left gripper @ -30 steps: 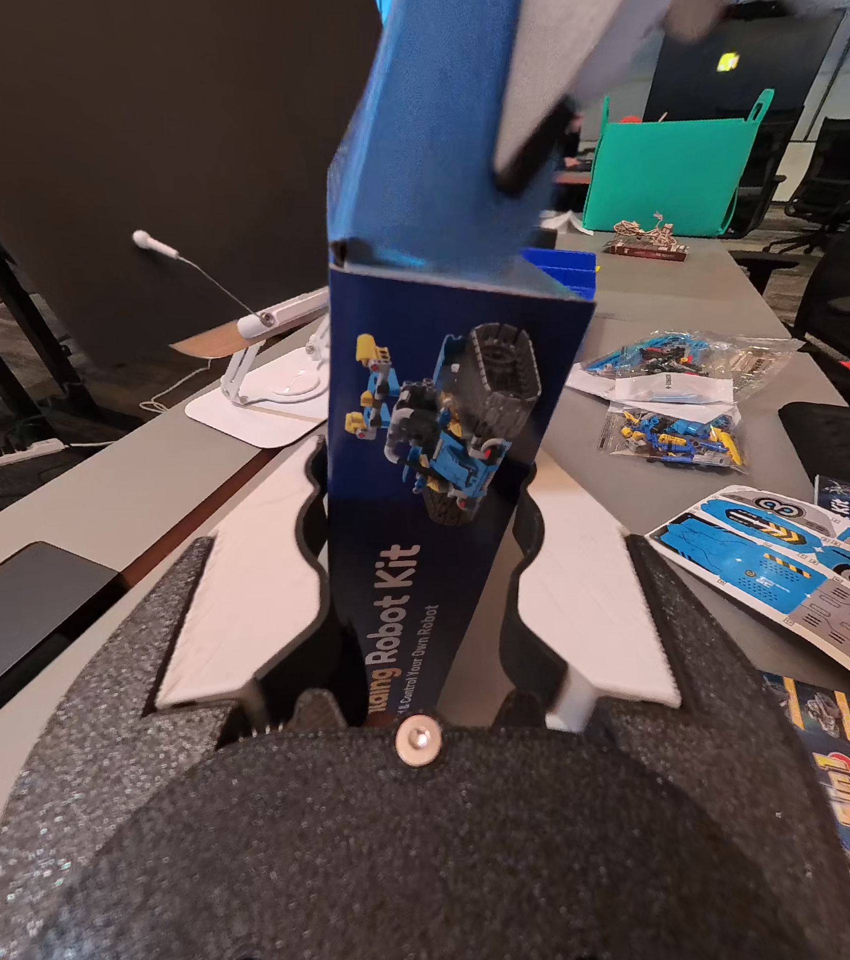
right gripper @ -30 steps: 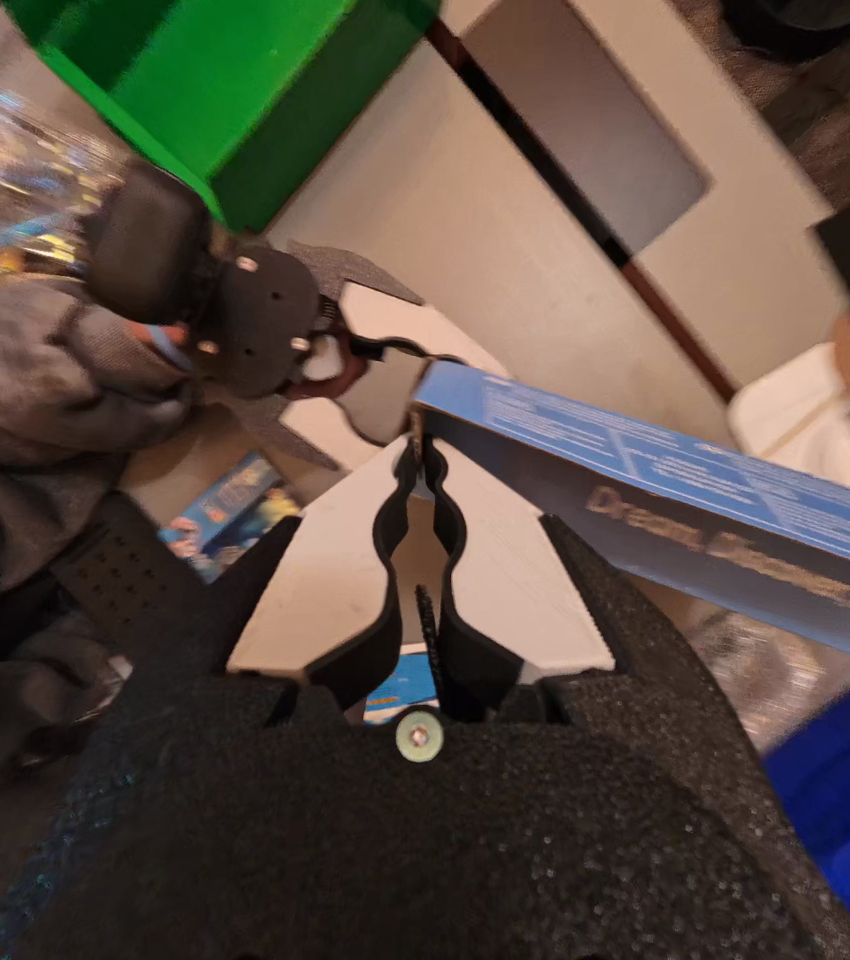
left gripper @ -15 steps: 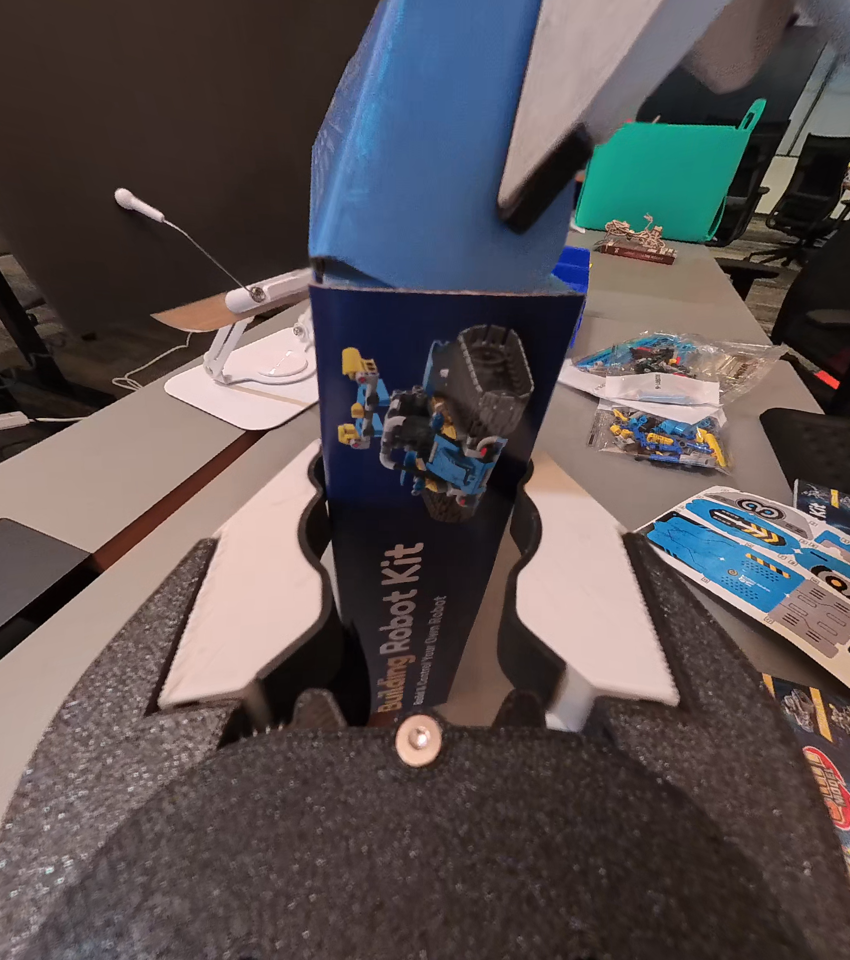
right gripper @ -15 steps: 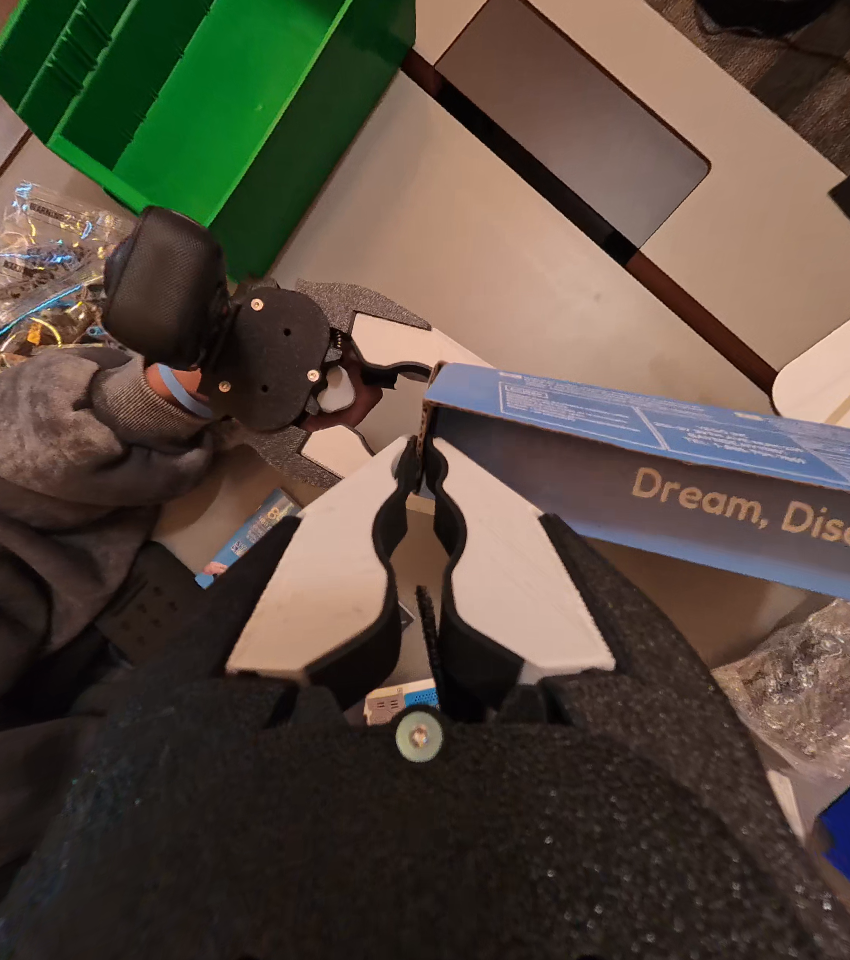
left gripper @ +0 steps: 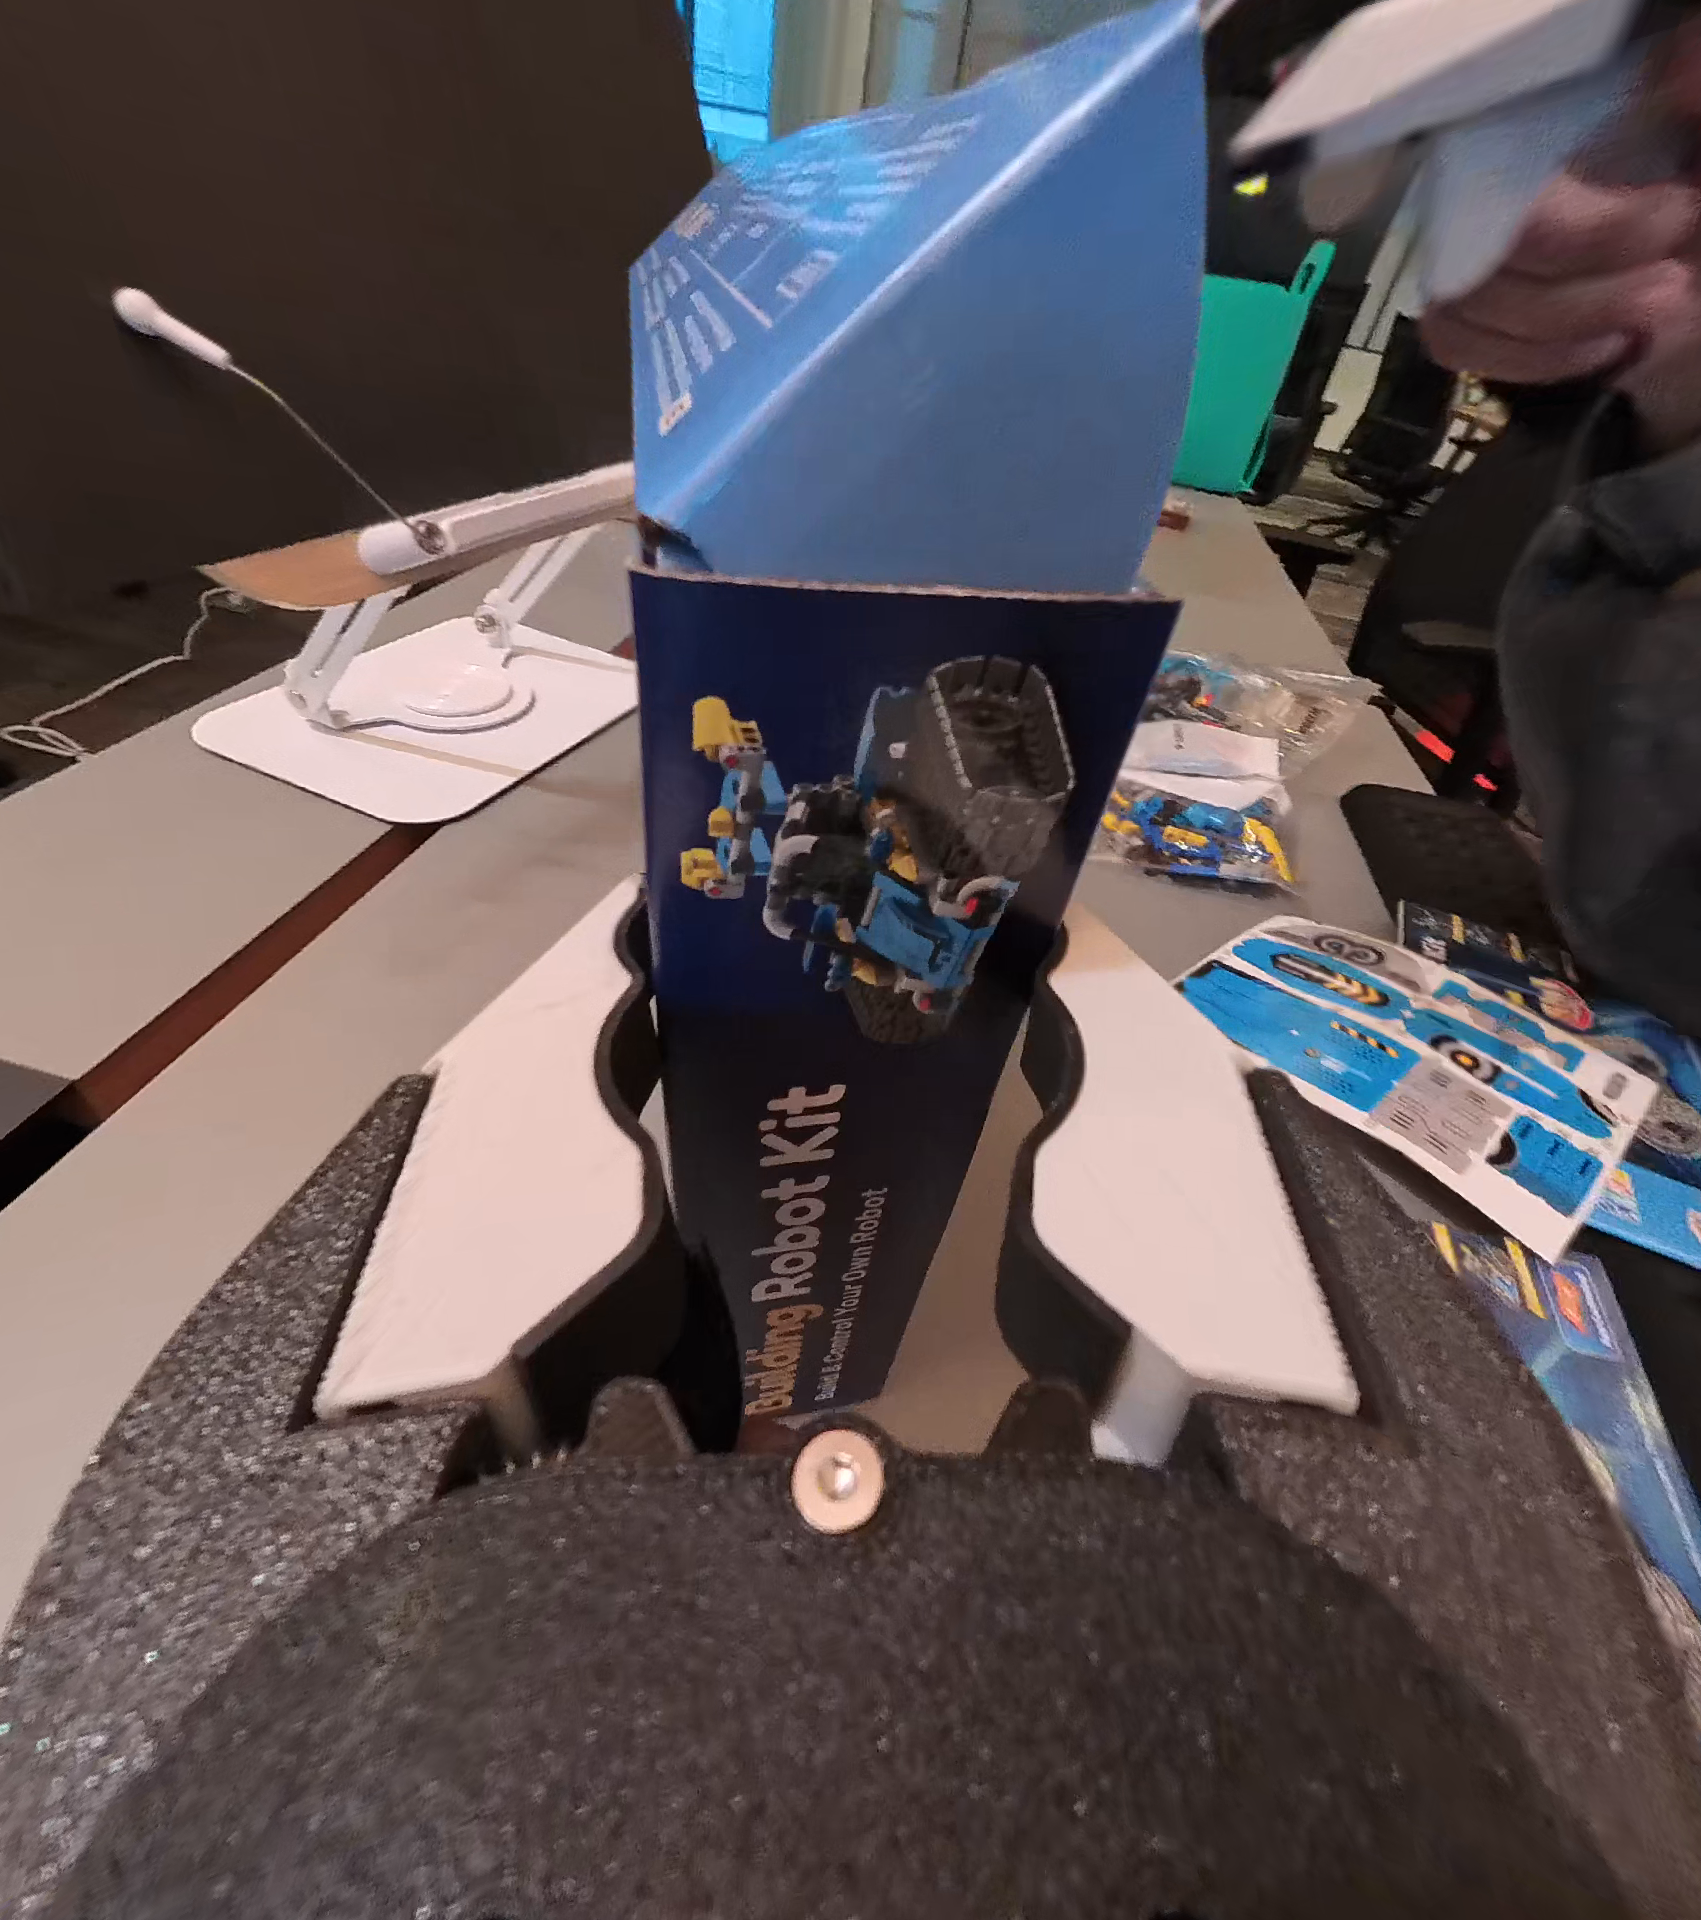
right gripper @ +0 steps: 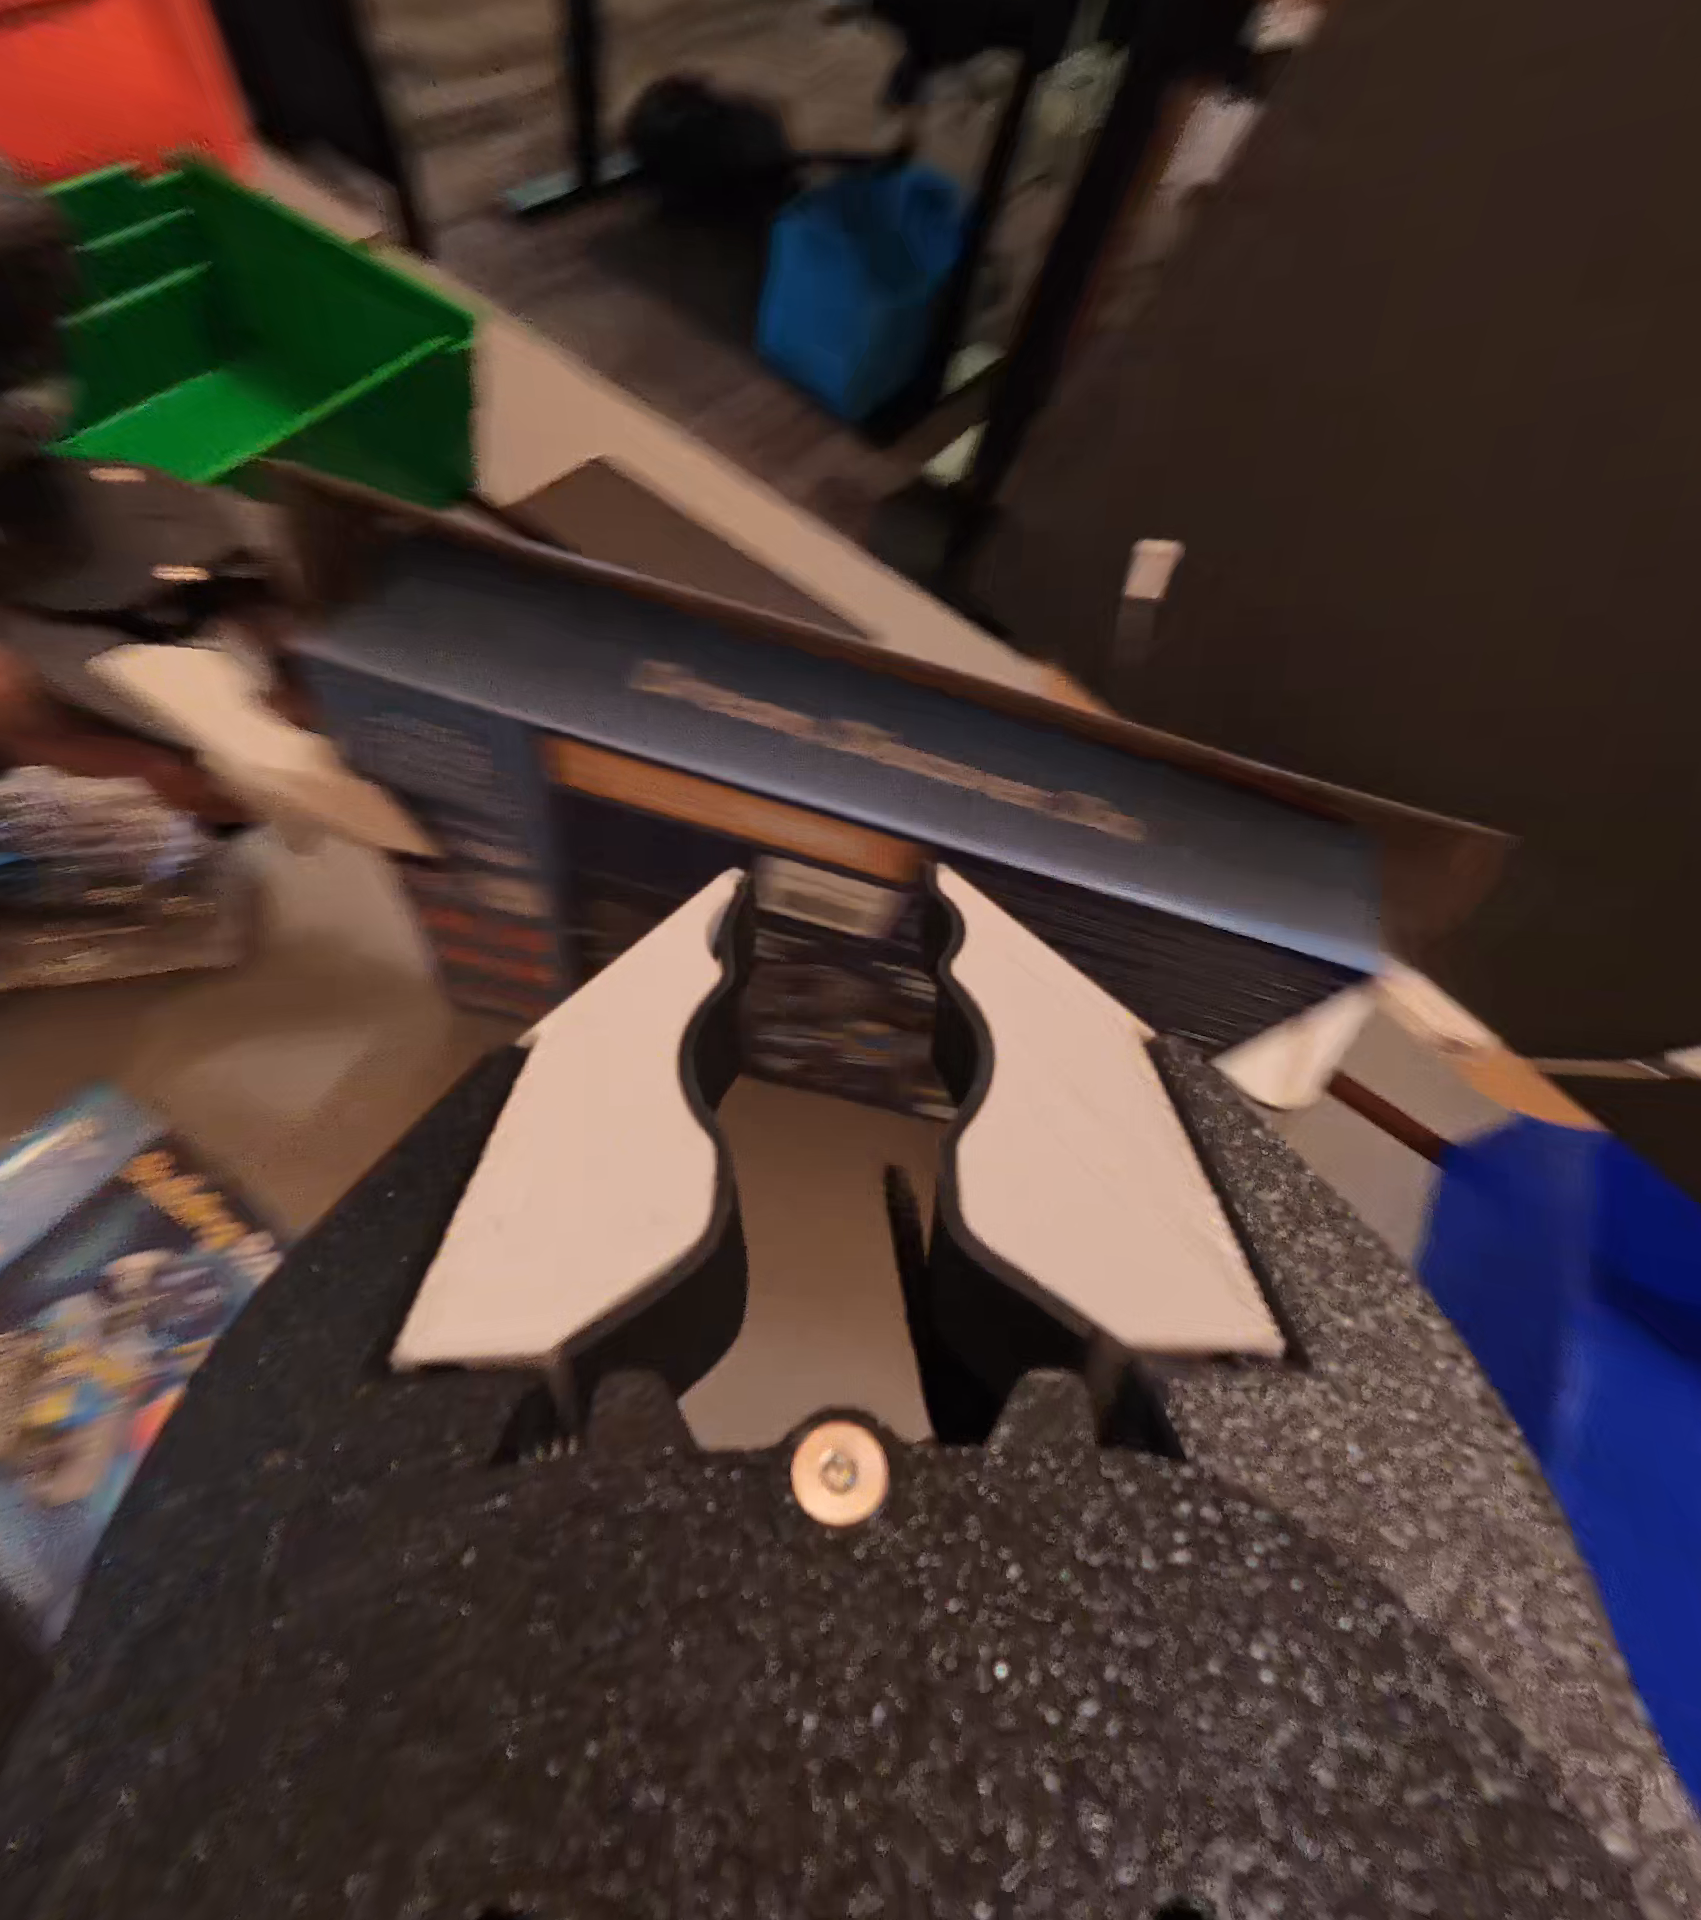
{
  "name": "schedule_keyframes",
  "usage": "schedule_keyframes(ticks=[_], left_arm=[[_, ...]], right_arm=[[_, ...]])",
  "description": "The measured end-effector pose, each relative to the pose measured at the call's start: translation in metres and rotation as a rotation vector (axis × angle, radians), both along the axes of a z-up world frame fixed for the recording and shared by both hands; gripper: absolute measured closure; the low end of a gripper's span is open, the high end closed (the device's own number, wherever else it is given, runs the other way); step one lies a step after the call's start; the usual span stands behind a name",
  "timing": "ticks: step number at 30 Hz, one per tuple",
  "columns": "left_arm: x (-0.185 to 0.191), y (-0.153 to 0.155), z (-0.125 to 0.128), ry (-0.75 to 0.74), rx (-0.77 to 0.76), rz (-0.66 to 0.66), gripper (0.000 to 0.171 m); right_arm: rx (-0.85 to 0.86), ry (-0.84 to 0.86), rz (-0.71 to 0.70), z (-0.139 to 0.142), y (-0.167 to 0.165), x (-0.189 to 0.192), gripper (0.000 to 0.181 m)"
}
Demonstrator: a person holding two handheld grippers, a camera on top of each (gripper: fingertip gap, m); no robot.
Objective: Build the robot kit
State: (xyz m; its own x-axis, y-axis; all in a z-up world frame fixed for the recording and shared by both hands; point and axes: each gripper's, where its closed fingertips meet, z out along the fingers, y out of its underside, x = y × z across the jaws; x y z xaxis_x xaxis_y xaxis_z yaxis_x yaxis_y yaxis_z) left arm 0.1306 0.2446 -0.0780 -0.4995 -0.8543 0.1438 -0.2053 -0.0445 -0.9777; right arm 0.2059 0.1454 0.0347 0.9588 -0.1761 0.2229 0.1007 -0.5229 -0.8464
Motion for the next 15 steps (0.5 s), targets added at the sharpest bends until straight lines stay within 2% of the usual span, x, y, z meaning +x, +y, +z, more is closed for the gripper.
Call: schedule_keyframes(ticks=[3,6,8,12,14,15], left_arm=[[-0.005,0.000,0.000,0.004,0.009,-0.023,0.102],[-0.008,-0.001,0.000,0.003,0.017,-0.040,0.102],[-0.010,-0.002,0.000,0.001,0.019,-0.051,0.102],[-0.014,-0.003,0.000,0.002,0.021,-0.070,0.102],[-0.014,-0.002,-0.001,0.005,0.013,-0.069,0.102],[-0.014,-0.002,-0.001,0.004,0.014,-0.070,0.102]], right_arm=[[0.095,-0.006,-0.125,-0.004,-0.044,0.078,0.145],[0.130,0.064,-0.190,-0.021,-0.057,0.134,0.143],[0.165,0.135,-0.196,-0.027,-0.049,0.157,0.138],[0.102,0.249,-0.131,-0.046,-0.016,0.171,0.136],[0.099,0.292,-0.109,-0.046,-0.004,0.174,0.149],[0.092,0.312,-0.106,-0.045,0.000,0.176,0.165]])
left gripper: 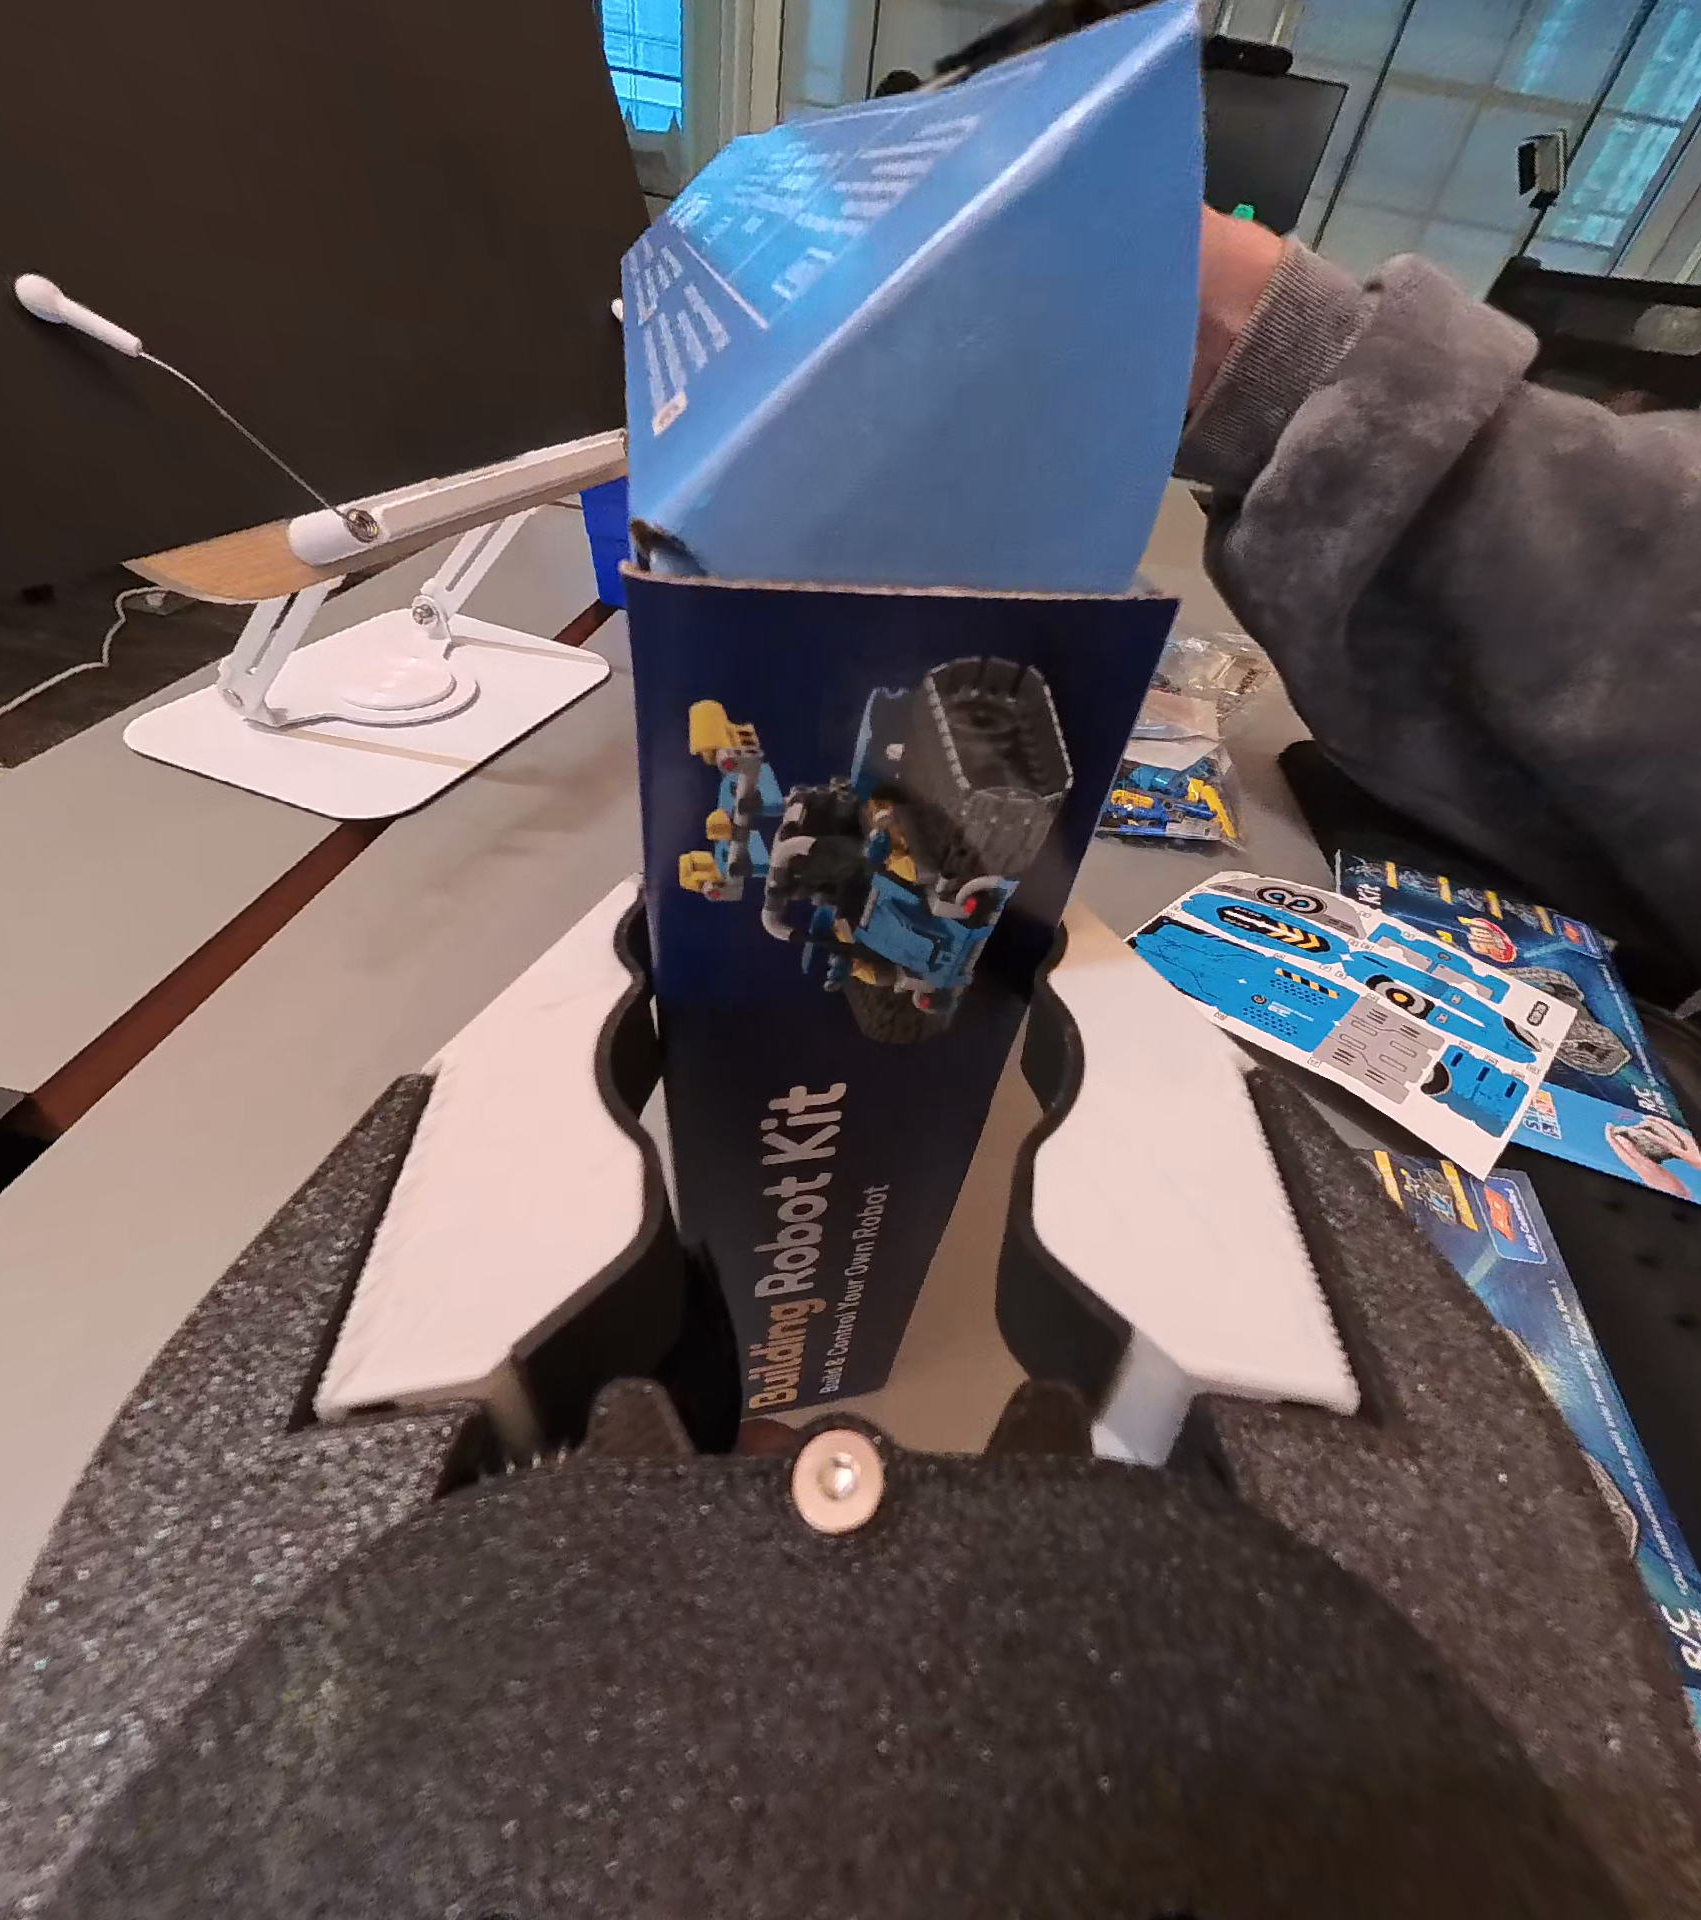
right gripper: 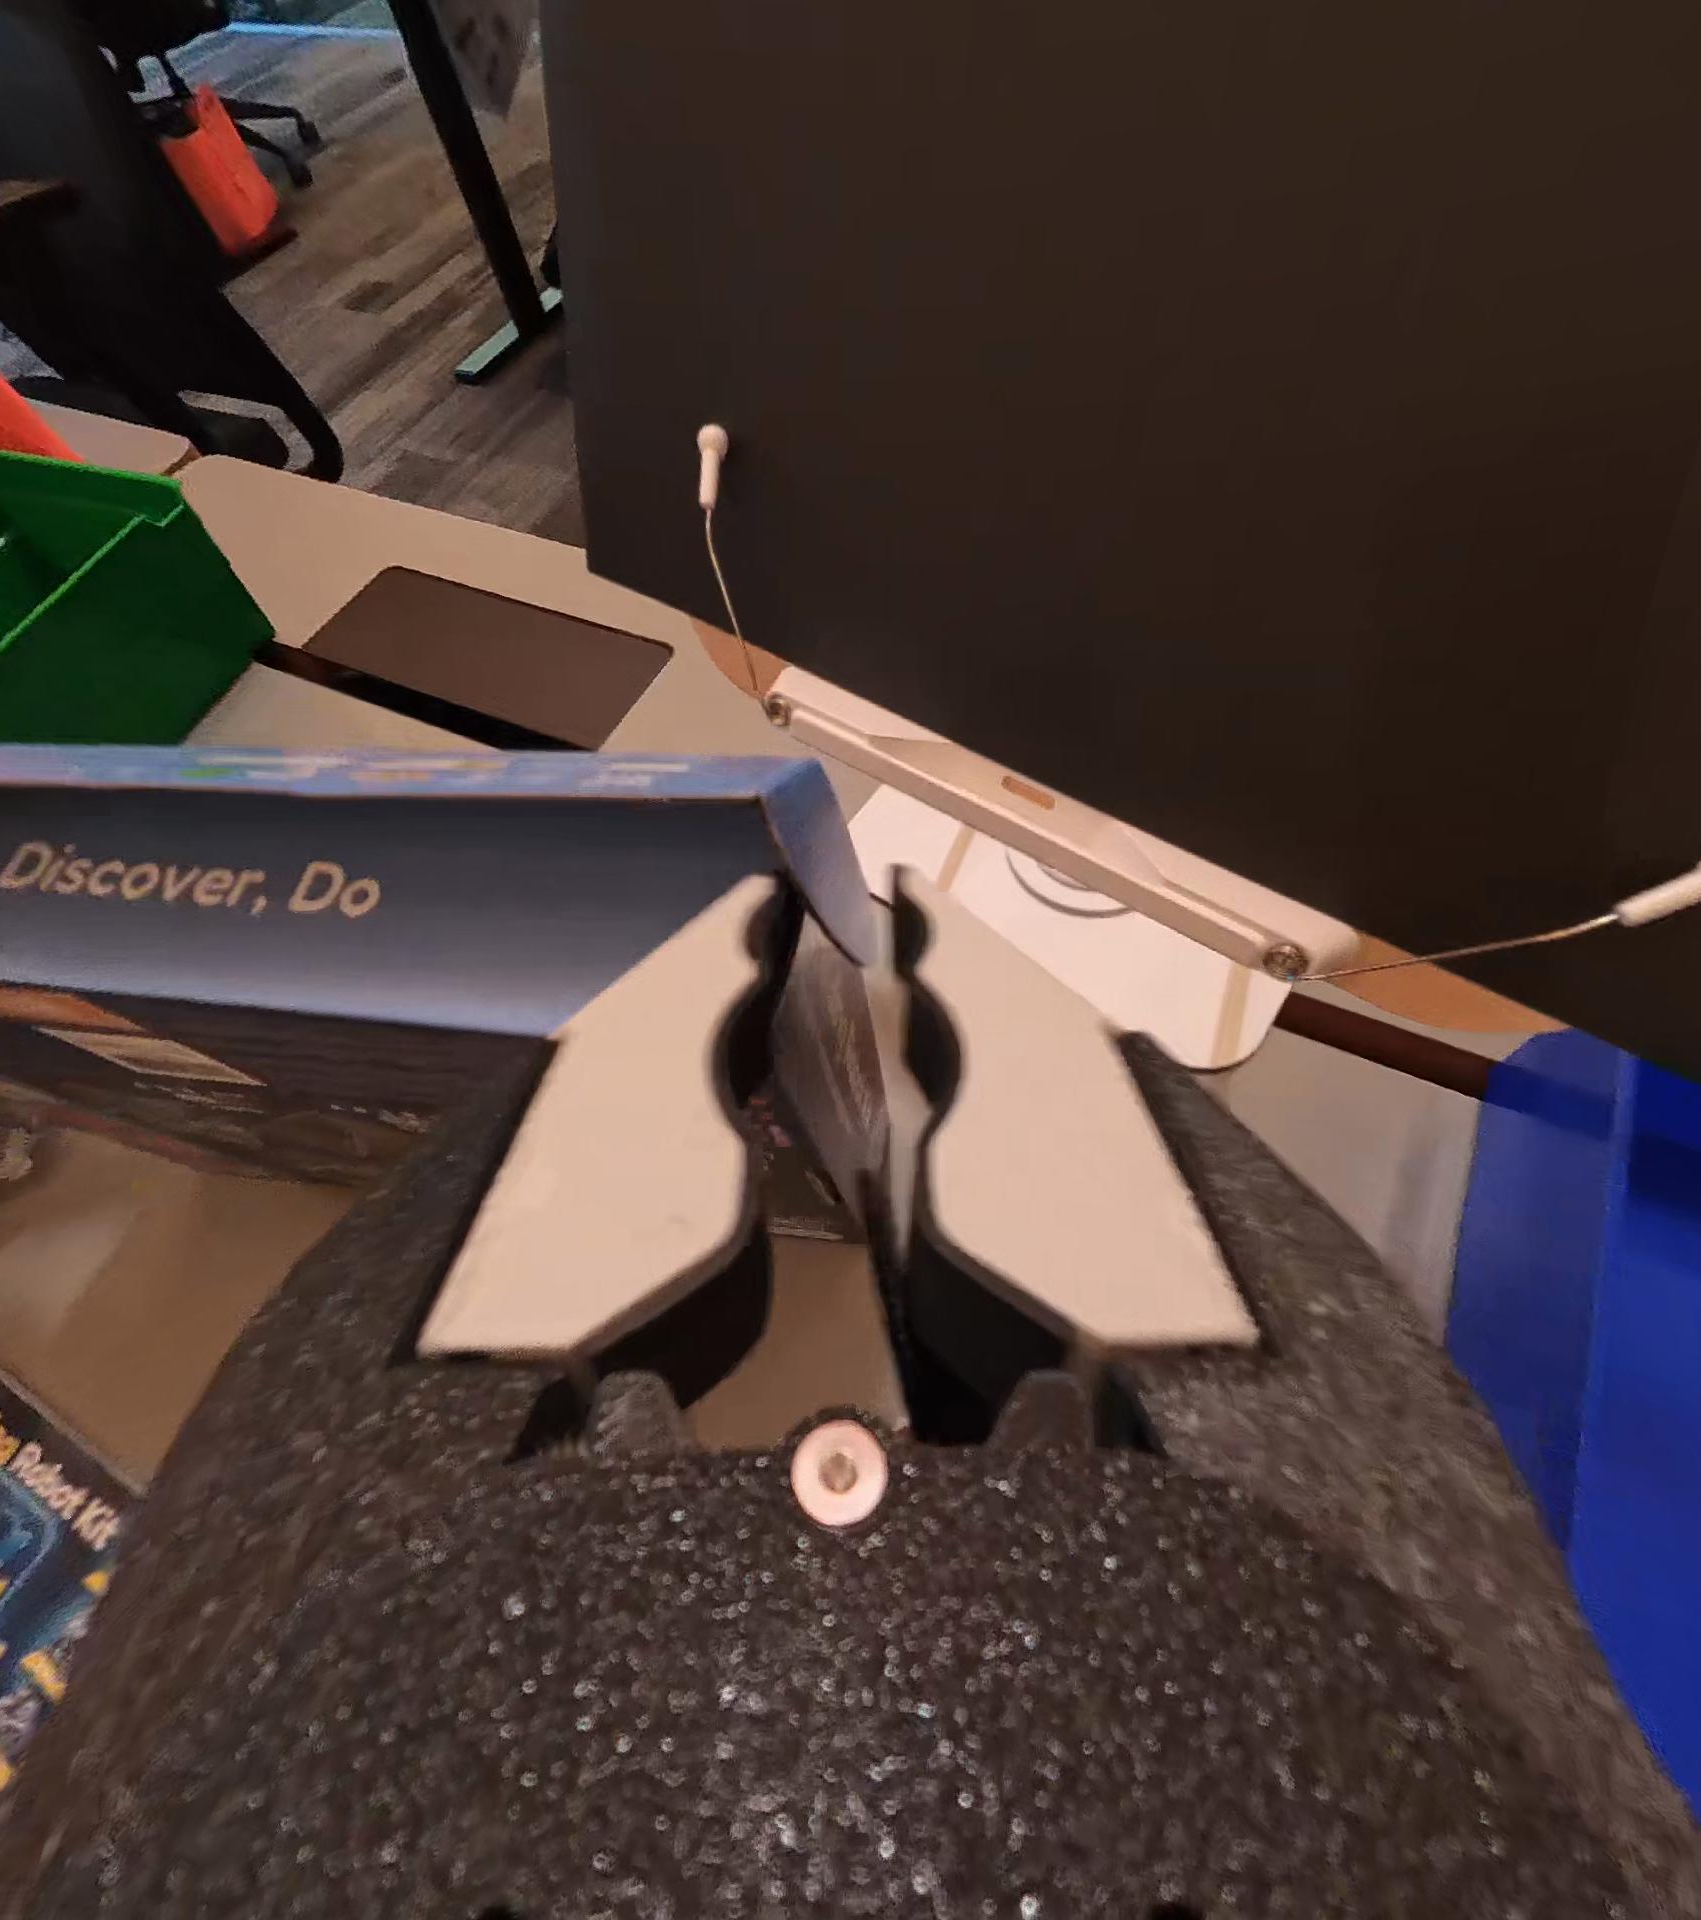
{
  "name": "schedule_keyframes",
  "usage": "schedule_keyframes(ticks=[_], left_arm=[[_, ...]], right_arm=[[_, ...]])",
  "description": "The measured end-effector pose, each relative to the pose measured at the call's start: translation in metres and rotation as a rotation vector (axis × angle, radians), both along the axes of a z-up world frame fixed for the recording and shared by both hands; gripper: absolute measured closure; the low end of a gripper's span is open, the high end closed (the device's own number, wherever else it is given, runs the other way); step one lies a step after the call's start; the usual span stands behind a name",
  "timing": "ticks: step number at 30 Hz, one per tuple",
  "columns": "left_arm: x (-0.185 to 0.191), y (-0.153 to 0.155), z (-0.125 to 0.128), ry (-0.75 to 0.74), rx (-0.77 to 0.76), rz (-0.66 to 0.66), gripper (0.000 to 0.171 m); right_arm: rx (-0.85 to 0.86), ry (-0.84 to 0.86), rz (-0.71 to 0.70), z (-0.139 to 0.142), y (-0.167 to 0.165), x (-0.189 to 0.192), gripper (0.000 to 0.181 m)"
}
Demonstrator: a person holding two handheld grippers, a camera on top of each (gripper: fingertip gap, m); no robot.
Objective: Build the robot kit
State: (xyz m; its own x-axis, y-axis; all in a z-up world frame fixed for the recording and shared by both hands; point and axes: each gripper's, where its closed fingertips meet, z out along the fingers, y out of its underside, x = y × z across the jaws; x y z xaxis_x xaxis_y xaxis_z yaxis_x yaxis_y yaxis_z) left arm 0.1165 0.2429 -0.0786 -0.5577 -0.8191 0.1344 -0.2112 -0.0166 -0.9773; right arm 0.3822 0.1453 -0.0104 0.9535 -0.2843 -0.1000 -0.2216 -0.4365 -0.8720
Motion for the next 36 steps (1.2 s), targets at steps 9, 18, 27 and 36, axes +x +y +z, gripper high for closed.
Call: schedule_keyframes(ticks=[9,18,27,36], left_arm=[[-0.001,0.001,0.000,0.010,0.020,-0.003,0.103],[-0.015,-0.001,0.013,0.026,0.054,-0.041,0.104],[-0.057,0.020,0.005,0.124,0.090,-0.109,0.103],[-0.062,0.030,0.030,0.098,0.067,0.020,0.083]], right_arm=[[-0.287,-0.026,-0.110,0.021,0.000,-0.006,0.181],[-0.316,0.094,-0.072,0.054,-0.012,-0.032,0.177],[-0.193,0.142,-0.033,0.002,-0.059,-0.104,0.174],[0.076,0.152,0.071,0.011,-0.065,-0.119,0.158]])
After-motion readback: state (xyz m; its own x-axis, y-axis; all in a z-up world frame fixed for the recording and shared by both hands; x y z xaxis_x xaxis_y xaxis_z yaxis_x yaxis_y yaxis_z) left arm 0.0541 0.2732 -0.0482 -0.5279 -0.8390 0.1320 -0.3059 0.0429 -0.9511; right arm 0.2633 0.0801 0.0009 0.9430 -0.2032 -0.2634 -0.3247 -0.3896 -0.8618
